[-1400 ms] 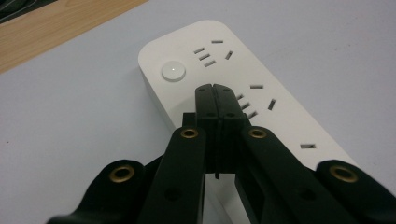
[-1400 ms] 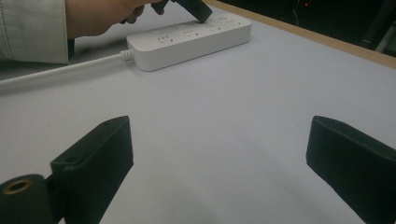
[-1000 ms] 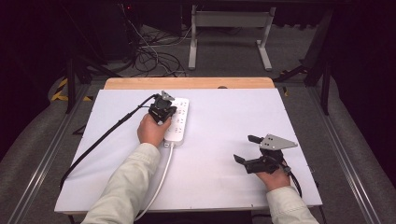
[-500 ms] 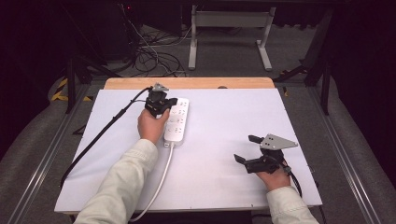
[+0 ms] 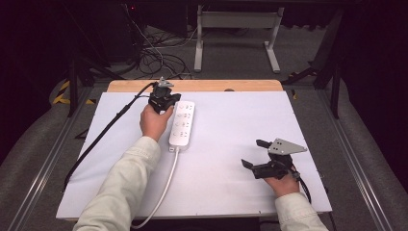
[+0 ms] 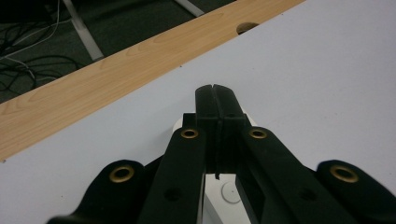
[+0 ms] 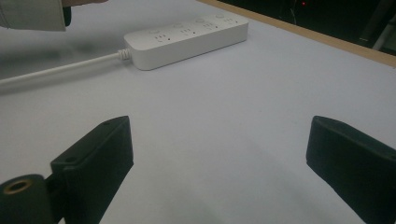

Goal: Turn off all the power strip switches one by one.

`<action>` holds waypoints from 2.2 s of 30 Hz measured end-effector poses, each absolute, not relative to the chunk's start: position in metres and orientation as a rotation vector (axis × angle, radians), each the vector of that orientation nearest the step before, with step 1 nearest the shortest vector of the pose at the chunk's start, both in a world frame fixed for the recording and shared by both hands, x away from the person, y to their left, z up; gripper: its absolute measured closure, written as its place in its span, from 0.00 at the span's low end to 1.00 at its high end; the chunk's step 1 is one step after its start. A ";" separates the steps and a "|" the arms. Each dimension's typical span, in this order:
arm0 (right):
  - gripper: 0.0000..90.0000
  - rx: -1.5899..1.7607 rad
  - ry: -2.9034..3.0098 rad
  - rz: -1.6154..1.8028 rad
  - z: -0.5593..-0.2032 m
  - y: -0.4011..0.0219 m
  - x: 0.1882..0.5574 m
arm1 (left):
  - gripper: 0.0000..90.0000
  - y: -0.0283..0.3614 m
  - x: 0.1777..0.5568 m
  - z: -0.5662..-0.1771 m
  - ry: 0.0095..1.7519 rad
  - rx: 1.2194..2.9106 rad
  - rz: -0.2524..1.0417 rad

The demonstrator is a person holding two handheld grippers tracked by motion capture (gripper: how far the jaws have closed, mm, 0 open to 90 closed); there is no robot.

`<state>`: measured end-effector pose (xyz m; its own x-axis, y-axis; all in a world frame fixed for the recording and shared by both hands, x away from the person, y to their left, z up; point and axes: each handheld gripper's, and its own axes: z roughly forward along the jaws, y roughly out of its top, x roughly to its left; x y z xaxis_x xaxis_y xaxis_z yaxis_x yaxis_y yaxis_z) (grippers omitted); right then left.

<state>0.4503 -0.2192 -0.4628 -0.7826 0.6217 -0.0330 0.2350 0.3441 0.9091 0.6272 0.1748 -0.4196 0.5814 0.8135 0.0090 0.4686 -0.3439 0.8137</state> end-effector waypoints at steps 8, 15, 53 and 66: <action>0.09 0.766 2.245 1.426 -0.465 -0.220 0.452 | 1.00 0.175 0.648 -0.438 1.062 2.032 0.539; 0.09 0.772 2.256 1.423 -0.466 -0.218 0.454 | 1.00 0.171 0.651 -0.449 1.057 2.063 0.542; 0.09 0.776 2.256 1.420 -0.467 -0.218 0.452 | 1.00 0.157 0.646 -0.461 1.032 2.135 0.552; 0.09 0.776 2.257 1.426 -0.466 -0.219 0.451 | 1.00 0.158 0.645 -0.459 1.041 2.148 0.570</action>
